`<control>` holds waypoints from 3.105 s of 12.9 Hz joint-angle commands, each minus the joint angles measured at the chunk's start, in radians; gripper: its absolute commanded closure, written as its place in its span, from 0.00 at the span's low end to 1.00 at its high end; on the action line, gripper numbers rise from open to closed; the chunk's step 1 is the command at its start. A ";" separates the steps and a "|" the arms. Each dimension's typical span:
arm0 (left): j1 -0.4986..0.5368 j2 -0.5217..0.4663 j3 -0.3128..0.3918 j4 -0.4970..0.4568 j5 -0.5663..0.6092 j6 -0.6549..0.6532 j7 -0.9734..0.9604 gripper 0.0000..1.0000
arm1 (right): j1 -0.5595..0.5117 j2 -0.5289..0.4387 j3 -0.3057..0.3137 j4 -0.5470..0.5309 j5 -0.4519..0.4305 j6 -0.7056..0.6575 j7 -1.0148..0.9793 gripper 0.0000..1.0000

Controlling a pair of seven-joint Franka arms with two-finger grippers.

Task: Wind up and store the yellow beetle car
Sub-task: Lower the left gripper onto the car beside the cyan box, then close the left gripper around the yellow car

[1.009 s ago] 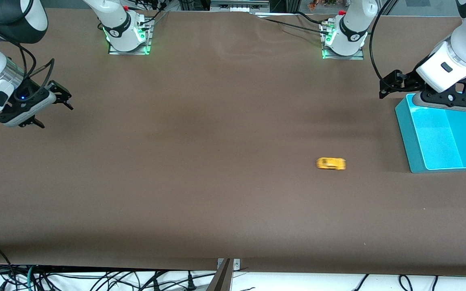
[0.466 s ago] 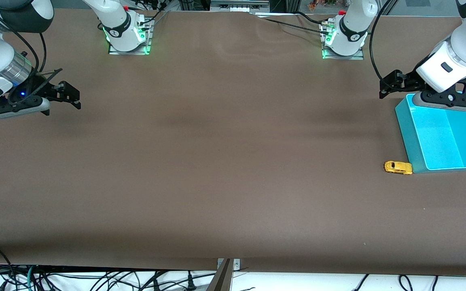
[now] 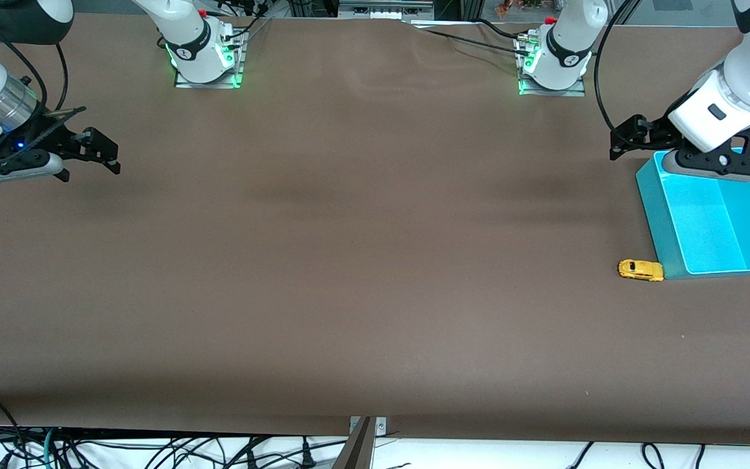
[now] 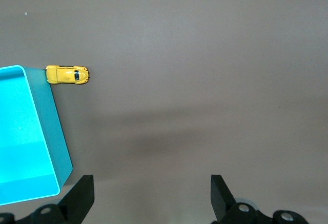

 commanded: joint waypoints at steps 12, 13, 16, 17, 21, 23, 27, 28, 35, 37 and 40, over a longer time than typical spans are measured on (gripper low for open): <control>0.086 0.412 0.008 0.146 0.118 0.182 0.799 0.00 | 0.007 0.022 -0.023 0.221 -0.036 -0.267 0.010 0.00; 0.088 0.419 0.008 0.125 0.129 0.209 0.856 0.00 | 0.006 0.024 -0.040 0.242 -0.039 -0.283 0.010 0.00; 0.093 0.432 0.008 0.024 0.204 0.396 1.108 0.00 | 0.006 0.025 -0.040 0.255 -0.036 -0.316 0.020 0.00; 0.109 0.433 0.008 -0.015 0.206 0.471 1.220 0.00 | 0.006 0.027 -0.040 0.255 -0.036 -0.321 0.020 0.00; 0.181 0.507 0.008 -0.035 0.208 0.564 1.538 0.00 | 0.006 0.027 -0.042 0.255 -0.036 -0.323 0.021 0.00; 0.203 0.534 0.009 -0.035 0.209 0.606 1.627 0.00 | 0.006 0.027 -0.040 0.255 -0.036 -0.323 0.021 0.00; 0.249 0.612 0.012 -0.036 0.279 0.685 1.711 0.00 | 0.006 0.027 -0.040 0.255 -0.036 -0.324 0.020 0.00; 0.272 0.625 0.012 -0.038 0.283 0.687 1.711 0.00 | 0.006 0.027 -0.040 0.255 -0.036 -0.324 0.020 0.00; 0.318 0.654 0.009 -0.093 0.281 0.743 1.715 0.00 | 0.006 0.027 -0.040 0.255 -0.036 -0.338 0.023 0.00; 0.330 0.656 0.006 -0.131 0.281 0.811 1.715 0.00 | 0.006 0.027 -0.040 0.255 -0.036 -0.339 0.023 0.00; 0.321 0.657 0.003 -0.122 0.277 0.812 1.718 0.74 | 0.006 0.027 -0.040 0.255 -0.036 -0.352 0.026 0.00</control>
